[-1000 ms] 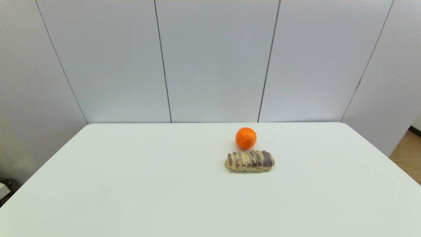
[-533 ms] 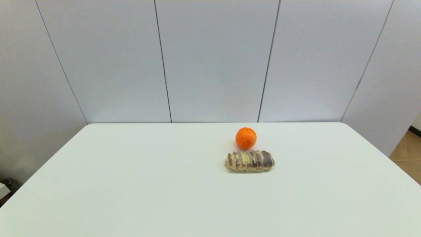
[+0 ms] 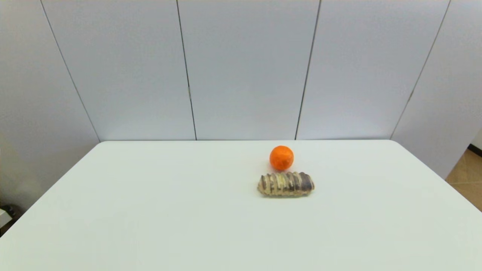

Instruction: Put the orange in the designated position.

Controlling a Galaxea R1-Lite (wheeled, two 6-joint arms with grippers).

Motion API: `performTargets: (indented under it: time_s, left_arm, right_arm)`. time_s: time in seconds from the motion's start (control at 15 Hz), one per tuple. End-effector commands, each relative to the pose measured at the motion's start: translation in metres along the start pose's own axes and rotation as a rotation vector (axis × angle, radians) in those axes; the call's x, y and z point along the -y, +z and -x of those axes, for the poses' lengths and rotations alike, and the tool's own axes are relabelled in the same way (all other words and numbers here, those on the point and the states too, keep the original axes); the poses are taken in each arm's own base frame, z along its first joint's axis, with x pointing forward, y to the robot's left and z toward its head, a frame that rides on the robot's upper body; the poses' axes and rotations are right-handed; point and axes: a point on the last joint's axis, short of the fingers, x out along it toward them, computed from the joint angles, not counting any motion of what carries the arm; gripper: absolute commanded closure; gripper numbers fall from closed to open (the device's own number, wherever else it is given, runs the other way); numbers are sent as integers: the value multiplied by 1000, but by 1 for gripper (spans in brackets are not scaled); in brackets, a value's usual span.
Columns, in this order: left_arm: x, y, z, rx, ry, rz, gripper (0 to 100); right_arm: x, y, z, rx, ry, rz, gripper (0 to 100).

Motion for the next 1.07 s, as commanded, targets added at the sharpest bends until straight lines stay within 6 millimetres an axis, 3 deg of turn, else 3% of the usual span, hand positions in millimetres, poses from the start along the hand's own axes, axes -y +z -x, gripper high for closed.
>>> performTargets:
  time_s: [0.07,1.07]
  left_arm:
    - [0,0,0,1,0,1,0]
    - [0,0,0,1,0,1,0]
  right_arm:
    - [0,0,0,-2,0,2,0]
    - [0,0,0,-2,0,-5,0]
